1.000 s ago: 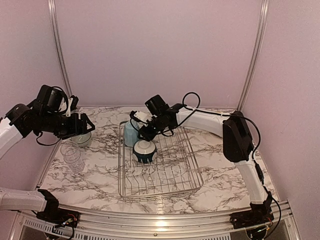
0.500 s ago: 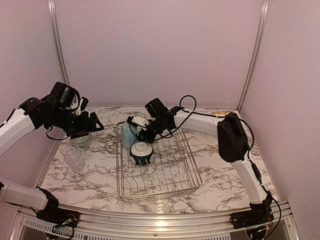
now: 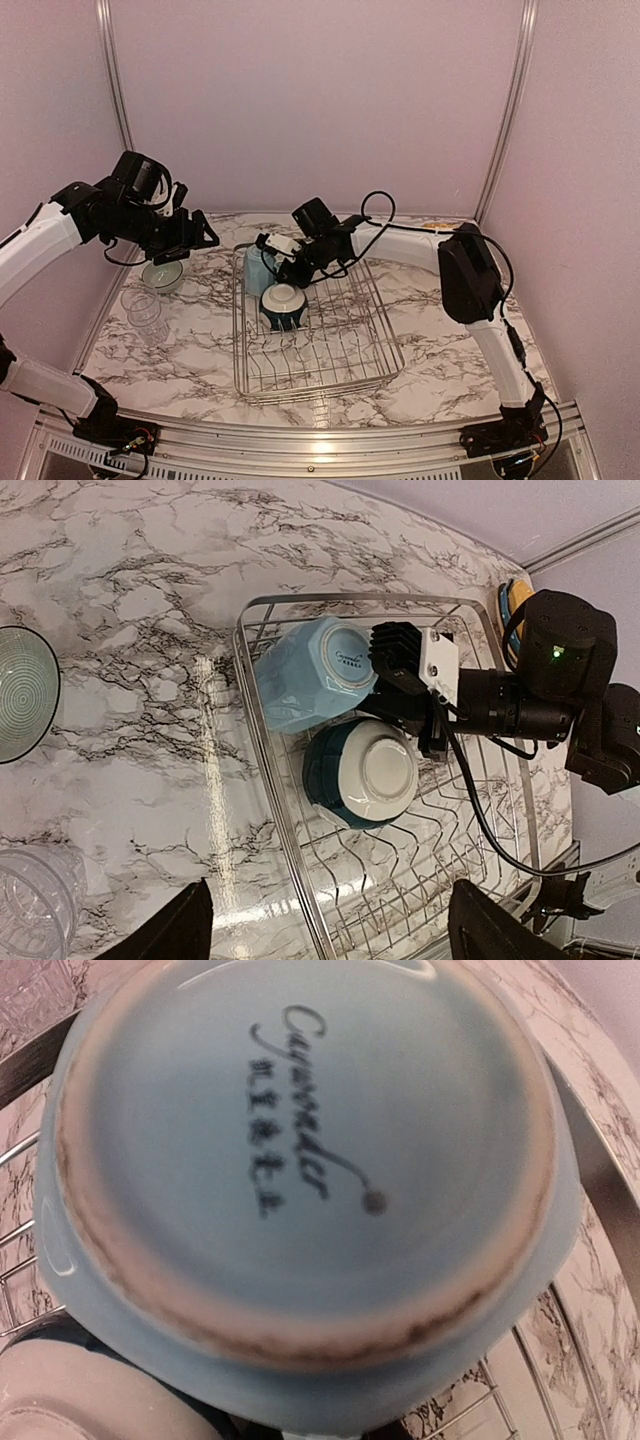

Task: Unload the mixed dishes from the dish rack
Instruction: Grab the cup from the dish rack, then pass from the right arm to the left, then place the cup at the center of the board.

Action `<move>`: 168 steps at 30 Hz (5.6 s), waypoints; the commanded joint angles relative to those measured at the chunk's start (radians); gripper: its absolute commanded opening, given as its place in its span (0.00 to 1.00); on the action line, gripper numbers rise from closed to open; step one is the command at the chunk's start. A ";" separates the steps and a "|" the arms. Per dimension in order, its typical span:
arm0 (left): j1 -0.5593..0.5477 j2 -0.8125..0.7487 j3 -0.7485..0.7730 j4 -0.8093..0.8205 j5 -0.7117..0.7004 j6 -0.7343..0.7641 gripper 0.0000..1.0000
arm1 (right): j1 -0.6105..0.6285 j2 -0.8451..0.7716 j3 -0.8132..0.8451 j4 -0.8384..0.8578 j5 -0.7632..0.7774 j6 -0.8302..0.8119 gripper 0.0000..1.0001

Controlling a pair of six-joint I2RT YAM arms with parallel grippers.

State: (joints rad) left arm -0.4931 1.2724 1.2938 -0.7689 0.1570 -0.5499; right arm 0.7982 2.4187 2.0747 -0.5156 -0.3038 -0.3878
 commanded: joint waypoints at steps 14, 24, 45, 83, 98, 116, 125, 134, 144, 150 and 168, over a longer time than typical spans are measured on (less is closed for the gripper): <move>-0.005 -0.049 -0.072 0.276 0.002 -0.152 0.83 | -0.012 -0.517 -0.575 0.434 0.153 0.171 0.00; -0.005 -0.126 -0.157 0.329 0.004 -0.206 0.83 | -0.028 -0.671 -0.828 0.562 0.222 0.272 0.00; -0.101 -0.363 -0.369 0.405 0.034 -0.330 0.87 | -0.035 -0.720 -0.771 0.527 0.236 0.545 0.00; -0.178 -0.506 -0.506 0.846 0.010 -0.464 0.99 | -0.035 -0.746 -0.700 0.745 -0.107 1.004 0.00; -0.188 -0.379 -0.636 1.268 0.016 -0.580 0.99 | 0.008 -0.778 -0.815 0.981 -0.144 1.143 0.00; -0.189 -0.130 -0.535 1.532 0.194 -0.663 0.87 | 0.048 -0.713 -0.839 1.230 -0.295 1.363 0.00; -0.191 -0.087 -0.555 1.634 0.222 -0.732 0.59 | 0.085 -0.683 -0.824 1.223 -0.305 1.361 0.00; -0.192 -0.126 -0.594 1.608 0.184 -0.759 0.27 | 0.119 -0.669 -0.830 1.231 -0.293 1.360 0.00; -0.191 -0.190 -0.562 1.473 0.160 -0.713 0.00 | 0.125 -0.671 -0.836 1.238 -0.291 1.358 0.24; -0.187 -0.295 -0.528 1.264 0.085 -0.627 0.00 | 0.122 -0.657 -0.781 1.136 -0.299 1.301 0.61; -0.012 -0.428 -0.275 0.491 -0.017 -0.366 0.00 | 0.059 -0.800 -0.866 0.824 -0.123 1.097 0.99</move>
State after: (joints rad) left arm -0.5297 0.8669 0.9241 -0.0994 0.1947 -1.0306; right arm 0.8925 1.6920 1.2201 0.4431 -0.5148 0.8074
